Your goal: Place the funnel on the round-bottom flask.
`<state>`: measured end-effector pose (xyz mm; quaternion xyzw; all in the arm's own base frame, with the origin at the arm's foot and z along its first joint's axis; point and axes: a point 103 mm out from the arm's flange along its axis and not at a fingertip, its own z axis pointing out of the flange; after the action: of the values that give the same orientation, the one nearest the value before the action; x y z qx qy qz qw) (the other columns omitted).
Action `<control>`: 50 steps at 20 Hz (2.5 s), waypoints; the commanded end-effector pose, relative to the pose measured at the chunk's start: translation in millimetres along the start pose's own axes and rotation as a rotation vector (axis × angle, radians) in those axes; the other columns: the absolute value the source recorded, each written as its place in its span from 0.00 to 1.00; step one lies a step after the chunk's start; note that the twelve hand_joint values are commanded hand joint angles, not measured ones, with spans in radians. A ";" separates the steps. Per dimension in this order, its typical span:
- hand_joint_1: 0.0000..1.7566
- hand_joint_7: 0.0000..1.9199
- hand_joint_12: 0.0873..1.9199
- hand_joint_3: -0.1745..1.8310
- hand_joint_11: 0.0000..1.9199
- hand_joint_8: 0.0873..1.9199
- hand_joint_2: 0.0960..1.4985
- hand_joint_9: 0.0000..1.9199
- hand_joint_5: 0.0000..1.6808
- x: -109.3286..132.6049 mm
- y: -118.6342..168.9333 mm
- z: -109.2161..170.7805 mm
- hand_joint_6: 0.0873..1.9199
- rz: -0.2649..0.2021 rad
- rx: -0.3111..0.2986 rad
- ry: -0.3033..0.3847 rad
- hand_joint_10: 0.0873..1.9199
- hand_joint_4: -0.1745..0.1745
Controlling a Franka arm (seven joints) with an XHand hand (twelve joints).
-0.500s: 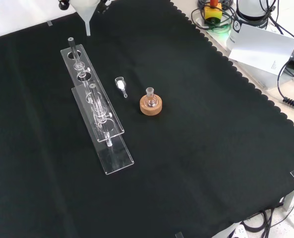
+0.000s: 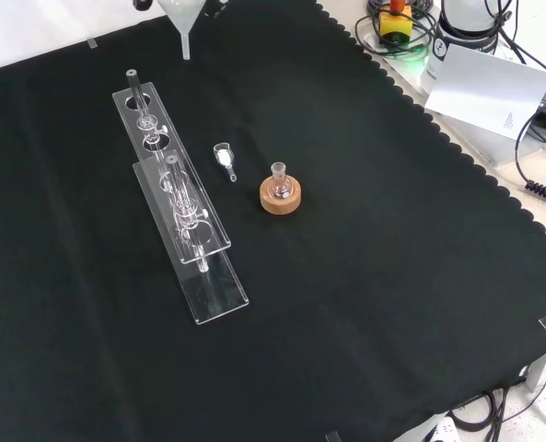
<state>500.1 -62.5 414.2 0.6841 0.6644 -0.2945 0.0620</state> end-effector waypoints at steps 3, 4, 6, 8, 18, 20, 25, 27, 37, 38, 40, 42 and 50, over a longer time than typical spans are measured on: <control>0.48 0.29 0.67 0.43 0.18 0.40 0.39 0.33 0.25 33.8 -43.9 2.9 0.28 -0.016 -0.009 -0.027 0.28 0.44; 0.48 0.29 0.67 0.43 0.18 0.40 0.39 0.33 0.25 39.3 -47.1 3.6 0.28 -0.022 -0.009 -0.032 0.28 0.44; 0.48 0.29 0.67 0.43 0.19 0.40 0.39 0.33 0.25 51.0 -53.3 4.7 0.28 -0.033 -0.010 -0.045 0.28 0.44; 0.48 0.29 0.67 0.43 0.19 0.40 0.39 0.33 0.25 63.7 -59.0 6.5 0.28 -0.045 -0.008 -0.057 0.28 0.44; 0.48 0.29 0.67 0.43 0.19 0.40 0.39 0.33 0.26 112.9 -72.9 21.1 0.29 -0.104 0.011 -0.087 0.28 0.44; 0.48 0.29 0.67 0.43 0.19 0.40 0.39 0.33 0.26 118.6 -73.4 23.6 0.29 -0.113 0.013 -0.089 0.28 0.44; 0.48 0.29 0.67 0.43 0.19 0.40 0.38 0.33 0.26 130.6 -70.9 35.1 0.29 -0.131 0.028 -0.097 0.28 0.44; 0.48 0.29 0.67 0.43 0.19 0.40 0.38 0.33 0.26 135.1 -69.1 39.9 0.29 -0.140 0.024 -0.099 0.28 0.44; 0.48 0.29 0.67 0.43 0.19 0.40 0.38 0.33 0.26 154.6 -63.3 50.7 0.29 -0.158 0.008 -0.121 0.29 0.44; 0.48 0.29 0.67 0.43 0.19 0.40 0.38 0.33 0.26 156.3 -62.9 51.9 0.29 -0.159 0.006 -0.124 0.29 0.44; 0.48 0.29 0.67 0.43 0.18 0.40 0.38 0.33 0.26 160.5 -62.7 54.1 0.29 -0.161 -0.001 -0.127 0.29 0.44; 0.48 0.29 0.67 0.43 0.18 0.40 0.38 0.33 0.26 166.0 -62.8 57.3 0.29 -0.168 -0.007 -0.131 0.29 0.44; 0.48 0.28 0.67 0.43 0.18 0.40 0.38 0.33 0.26 187.0 -60.2 66.5 0.29 -0.192 -0.016 -0.149 0.29 0.44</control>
<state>411.7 69.0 294.6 0.5986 0.7192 -0.3428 0.0835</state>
